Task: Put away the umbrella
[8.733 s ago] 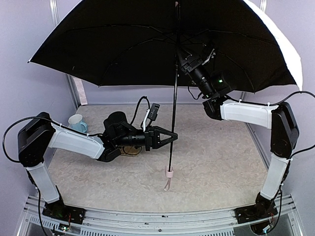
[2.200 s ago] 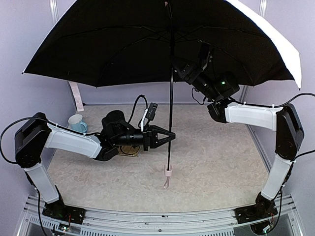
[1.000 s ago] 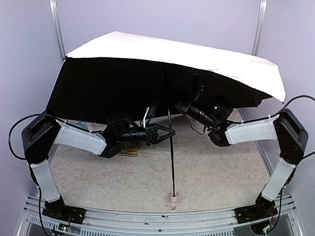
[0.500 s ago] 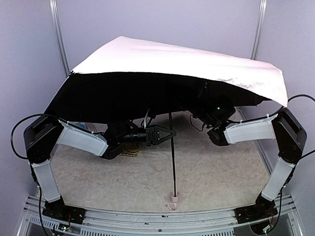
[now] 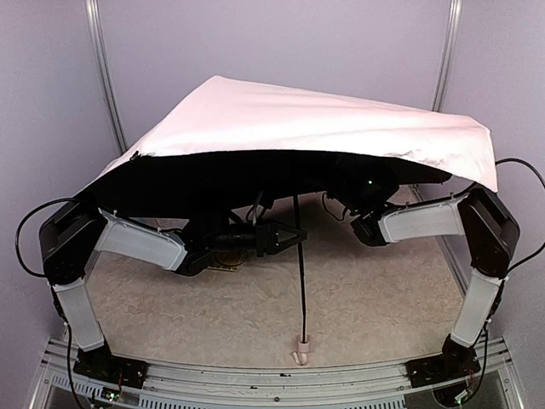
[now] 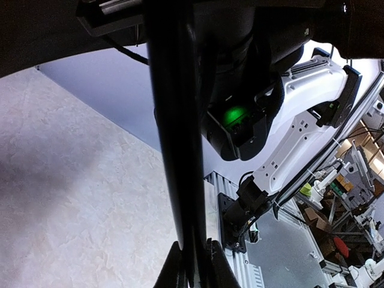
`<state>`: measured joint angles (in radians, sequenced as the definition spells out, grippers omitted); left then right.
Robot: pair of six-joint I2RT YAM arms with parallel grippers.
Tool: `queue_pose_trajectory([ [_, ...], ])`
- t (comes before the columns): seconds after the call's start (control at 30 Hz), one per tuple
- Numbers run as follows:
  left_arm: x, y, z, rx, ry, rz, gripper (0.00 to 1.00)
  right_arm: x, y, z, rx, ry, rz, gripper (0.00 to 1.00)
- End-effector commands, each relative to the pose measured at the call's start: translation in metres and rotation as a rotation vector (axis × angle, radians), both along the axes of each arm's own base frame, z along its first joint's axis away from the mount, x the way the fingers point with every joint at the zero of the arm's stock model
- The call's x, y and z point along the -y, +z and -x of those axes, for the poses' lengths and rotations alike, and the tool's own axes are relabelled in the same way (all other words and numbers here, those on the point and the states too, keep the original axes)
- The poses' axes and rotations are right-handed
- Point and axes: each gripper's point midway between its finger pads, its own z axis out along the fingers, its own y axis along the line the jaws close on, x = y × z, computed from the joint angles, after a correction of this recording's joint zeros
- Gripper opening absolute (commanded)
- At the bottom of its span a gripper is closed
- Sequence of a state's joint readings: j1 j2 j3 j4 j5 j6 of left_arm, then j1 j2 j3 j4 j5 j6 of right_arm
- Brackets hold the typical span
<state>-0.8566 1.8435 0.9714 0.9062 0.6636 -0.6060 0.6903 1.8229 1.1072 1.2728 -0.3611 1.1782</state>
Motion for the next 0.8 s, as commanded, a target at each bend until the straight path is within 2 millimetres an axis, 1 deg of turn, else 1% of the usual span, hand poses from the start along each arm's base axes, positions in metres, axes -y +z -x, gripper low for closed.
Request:
queue_pose_trajectory([
  [0.0, 0.0, 0.035, 0.011, 0.114, -0.032, 0.049, 0.0, 0.003, 0.014, -0.001, 0.033, -0.01, -0.016, 0.41],
  [0.07, -0.004, 0.041, 0.008, 0.095, -0.03, 0.078, 0.0, 0.005, 0.009, 0.001, 0.023, -0.008, -0.015, 0.44],
  [0.17, -0.002, 0.035, -0.001, 0.079, -0.016, 0.039, 0.0, 0.01, 0.005, 0.003, 0.024, -0.023, -0.015, 0.46],
  [0.2, -0.001, 0.031, -0.002, 0.071, -0.02, 0.026, 0.0, 0.011, 0.004, 0.002, 0.017, -0.031, -0.005, 0.45],
  [0.3, 0.001, 0.029, 0.001, 0.066, -0.042, 0.018, 0.0, 0.017, 0.006, -0.002, 0.027, -0.061, 0.0, 0.36],
  [0.33, 0.0, 0.029, 0.001, 0.065, -0.044, 0.019, 0.0, 0.019, 0.007, -0.002, 0.033, -0.066, -0.002, 0.35],
  [0.4, -0.001, 0.031, 0.001, 0.064, -0.042, 0.027, 0.0, 0.022, 0.009, -0.001, 0.041, -0.077, -0.009, 0.34],
  [0.47, -0.002, 0.033, 0.002, 0.067, -0.048, 0.032, 0.0, 0.025, 0.012, 0.0, 0.054, -0.081, -0.017, 0.39],
  [0.53, -0.004, 0.036, 0.003, 0.065, -0.063, 0.042, 0.0, 0.031, 0.015, 0.0, 0.073, -0.088, -0.021, 0.47],
  [0.57, -0.006, 0.037, 0.002, 0.06, -0.07, 0.047, 0.0, 0.036, 0.017, -0.001, 0.077, -0.098, -0.023, 0.49],
  [0.67, -0.012, 0.046, 0.0, 0.05, -0.092, 0.066, 0.0, 0.049, 0.024, -0.001, 0.107, -0.144, -0.023, 0.52],
  [0.77, -0.012, 0.053, -0.004, 0.029, -0.114, 0.06, 0.0, 0.053, 0.033, 0.0, 0.142, -0.181, -0.019, 0.55],
])
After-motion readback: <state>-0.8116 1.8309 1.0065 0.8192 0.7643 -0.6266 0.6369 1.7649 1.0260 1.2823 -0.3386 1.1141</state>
